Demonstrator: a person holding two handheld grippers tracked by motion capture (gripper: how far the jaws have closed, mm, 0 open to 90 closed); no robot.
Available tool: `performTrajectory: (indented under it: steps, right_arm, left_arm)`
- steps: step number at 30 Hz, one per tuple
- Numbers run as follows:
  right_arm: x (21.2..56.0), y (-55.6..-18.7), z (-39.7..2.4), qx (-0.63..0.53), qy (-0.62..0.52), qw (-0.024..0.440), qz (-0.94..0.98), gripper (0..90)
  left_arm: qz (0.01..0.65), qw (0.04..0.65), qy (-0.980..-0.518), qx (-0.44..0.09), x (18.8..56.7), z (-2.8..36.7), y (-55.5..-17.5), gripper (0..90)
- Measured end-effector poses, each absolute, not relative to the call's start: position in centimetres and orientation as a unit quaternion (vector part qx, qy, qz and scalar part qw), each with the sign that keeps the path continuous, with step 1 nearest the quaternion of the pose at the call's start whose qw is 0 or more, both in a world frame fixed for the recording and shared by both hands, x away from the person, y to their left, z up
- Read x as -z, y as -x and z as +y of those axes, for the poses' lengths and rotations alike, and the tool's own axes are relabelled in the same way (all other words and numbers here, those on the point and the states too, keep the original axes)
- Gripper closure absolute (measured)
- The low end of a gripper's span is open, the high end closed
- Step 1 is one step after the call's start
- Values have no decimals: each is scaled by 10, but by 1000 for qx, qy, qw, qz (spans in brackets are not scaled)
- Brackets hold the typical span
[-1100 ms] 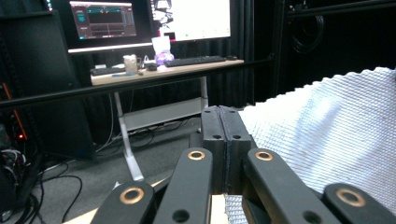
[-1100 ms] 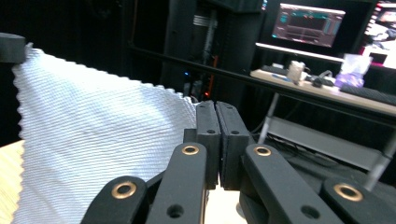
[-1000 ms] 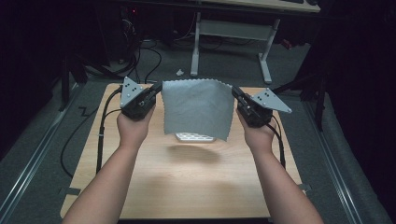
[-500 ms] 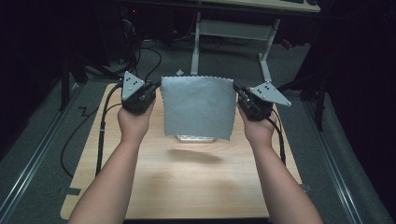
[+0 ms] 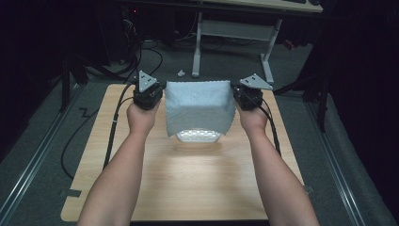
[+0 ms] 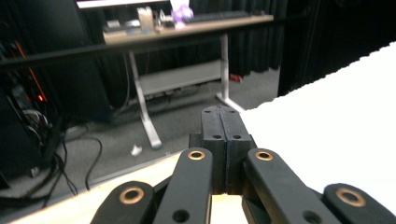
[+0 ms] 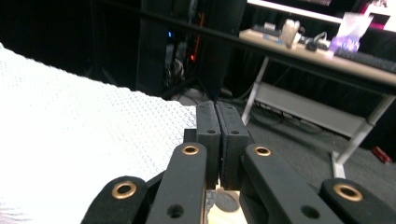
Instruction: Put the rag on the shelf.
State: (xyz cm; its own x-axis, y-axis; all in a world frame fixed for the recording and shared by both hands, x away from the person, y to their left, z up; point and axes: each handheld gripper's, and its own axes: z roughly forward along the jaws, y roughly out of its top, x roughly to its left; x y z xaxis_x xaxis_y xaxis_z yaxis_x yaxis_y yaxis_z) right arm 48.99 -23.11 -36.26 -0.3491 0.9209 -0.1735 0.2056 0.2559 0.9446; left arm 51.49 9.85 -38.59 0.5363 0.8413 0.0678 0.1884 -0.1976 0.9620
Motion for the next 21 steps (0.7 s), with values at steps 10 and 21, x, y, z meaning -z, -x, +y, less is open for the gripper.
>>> performTrajectory:
  steps: [10, 21]
  right_arm:
    - [390, -489, -239, -438, -411, 377, 705, 899]
    - [410, -479, -241, -429, -409, 365, 718, 898]
  left_arm:
    - [367, 508, -725, -286, 419, 96, -509, 900]
    - [362, 501, -739, -268, 436, 98, -497, 900]
